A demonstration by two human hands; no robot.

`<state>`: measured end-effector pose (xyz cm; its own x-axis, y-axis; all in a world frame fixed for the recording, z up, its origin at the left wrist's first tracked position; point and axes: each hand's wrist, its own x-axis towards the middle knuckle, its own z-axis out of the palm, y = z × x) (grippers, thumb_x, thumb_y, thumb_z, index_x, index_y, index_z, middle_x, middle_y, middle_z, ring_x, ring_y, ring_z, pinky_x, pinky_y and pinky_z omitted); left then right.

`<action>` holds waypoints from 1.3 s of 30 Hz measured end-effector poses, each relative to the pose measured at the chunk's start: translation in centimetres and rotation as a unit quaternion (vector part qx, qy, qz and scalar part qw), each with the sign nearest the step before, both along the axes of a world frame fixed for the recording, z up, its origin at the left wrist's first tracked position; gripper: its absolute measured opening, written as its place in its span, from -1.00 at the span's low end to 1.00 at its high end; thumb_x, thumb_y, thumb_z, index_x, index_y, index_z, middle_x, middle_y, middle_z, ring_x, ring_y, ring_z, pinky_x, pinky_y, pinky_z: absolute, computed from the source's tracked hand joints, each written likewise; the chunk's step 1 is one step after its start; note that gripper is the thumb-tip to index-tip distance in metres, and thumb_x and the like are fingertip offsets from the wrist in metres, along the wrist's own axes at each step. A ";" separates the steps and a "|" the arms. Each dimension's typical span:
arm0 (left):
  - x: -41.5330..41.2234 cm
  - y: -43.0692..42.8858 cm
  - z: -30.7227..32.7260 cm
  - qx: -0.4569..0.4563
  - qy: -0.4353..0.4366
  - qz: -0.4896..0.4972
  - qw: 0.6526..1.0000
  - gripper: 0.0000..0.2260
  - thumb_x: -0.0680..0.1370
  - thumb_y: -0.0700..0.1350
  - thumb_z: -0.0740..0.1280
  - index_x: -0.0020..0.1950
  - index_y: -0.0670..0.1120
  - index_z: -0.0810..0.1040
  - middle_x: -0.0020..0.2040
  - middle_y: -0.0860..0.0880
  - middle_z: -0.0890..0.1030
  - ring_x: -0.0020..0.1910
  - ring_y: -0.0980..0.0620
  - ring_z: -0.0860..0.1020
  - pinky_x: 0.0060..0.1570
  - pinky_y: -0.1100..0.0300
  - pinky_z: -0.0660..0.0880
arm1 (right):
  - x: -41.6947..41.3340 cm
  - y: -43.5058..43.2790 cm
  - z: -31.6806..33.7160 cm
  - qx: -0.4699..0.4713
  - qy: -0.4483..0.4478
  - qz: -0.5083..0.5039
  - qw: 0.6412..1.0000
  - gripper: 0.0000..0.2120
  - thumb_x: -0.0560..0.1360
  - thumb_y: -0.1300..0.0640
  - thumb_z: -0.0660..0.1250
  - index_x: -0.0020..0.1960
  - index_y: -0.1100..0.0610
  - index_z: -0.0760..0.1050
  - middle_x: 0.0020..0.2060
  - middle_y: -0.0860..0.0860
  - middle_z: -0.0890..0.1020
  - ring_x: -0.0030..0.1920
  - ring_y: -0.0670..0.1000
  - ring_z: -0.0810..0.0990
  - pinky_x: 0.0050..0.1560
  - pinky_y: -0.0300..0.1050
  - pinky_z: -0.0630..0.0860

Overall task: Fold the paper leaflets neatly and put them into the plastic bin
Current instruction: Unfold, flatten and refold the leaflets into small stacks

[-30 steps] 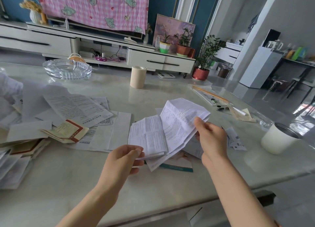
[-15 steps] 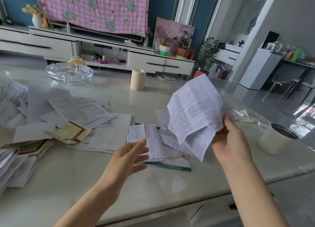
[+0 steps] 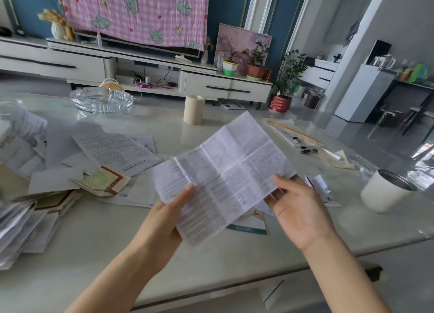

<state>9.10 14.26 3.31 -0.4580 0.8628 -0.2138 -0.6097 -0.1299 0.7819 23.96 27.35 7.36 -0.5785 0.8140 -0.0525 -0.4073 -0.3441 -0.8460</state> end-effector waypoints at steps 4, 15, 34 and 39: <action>0.0 -0.2 0.2 -0.020 0.043 0.016 0.999 -0.81 0.50 -0.11 0.27 0.06 -0.09 0.58 -0.08 -0.07 0.70 -0.15 0.01 0.67 -0.19 0.14 0.58 | -0.7 -1.8 -0.8 0.030 -0.027 0.076 0.996 -0.64 0.42 0.25 0.28 0.21 0.11 0.51 0.08 0.06 0.65 0.04 0.03 0.64 -0.04 -0.07 0.61; 0.1 -0.8 1.0 0.090 -0.029 -0.117 0.989 -0.34 0.50 0.31 -0.06 0.26 -0.13 0.51 0.17 -0.19 0.60 0.16 -0.15 0.57 0.09 -0.06 0.55 | -1.3 -3.2 -4.7 0.644 -0.383 0.006 0.662 -0.27 0.38 0.49 0.29 0.45 0.03 0.27 0.39 -0.11 0.19 0.27 -0.09 0.39 0.24 -0.22 0.41; 0.1 -0.7 -0.5 -0.024 0.268 -0.052 0.962 -0.83 0.43 -0.25 0.42 -0.01 -0.09 0.63 -0.10 -0.02 0.70 -0.10 0.05 0.66 -0.15 0.33 0.53 | -1.2 -2.5 -2.7 0.450 -0.366 0.039 0.813 -0.69 0.45 0.18 0.41 0.13 -0.11 0.49 0.06 -0.26 0.56 0.03 -0.40 0.48 0.12 -0.49 0.36; 0.1 -0.3 -1.2 -0.066 0.401 0.125 0.905 -0.86 0.39 0.02 0.43 -0.17 -0.04 0.66 0.19 0.19 0.51 0.14 0.29 0.48 0.05 0.36 0.41 | -1.0 -2.5 -2.4 0.472 -0.383 0.000 0.794 -0.85 0.40 0.08 0.45 -0.28 -0.01 0.50 -0.13 -0.06 0.46 -0.19 -0.17 0.46 -0.14 -0.43 0.34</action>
<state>9.18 13.98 2.10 -0.6891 0.7016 0.1813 0.1976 -0.0588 0.9785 23.00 24.81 4.93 -0.6714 0.6999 0.2435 0.3515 0.5900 -0.7269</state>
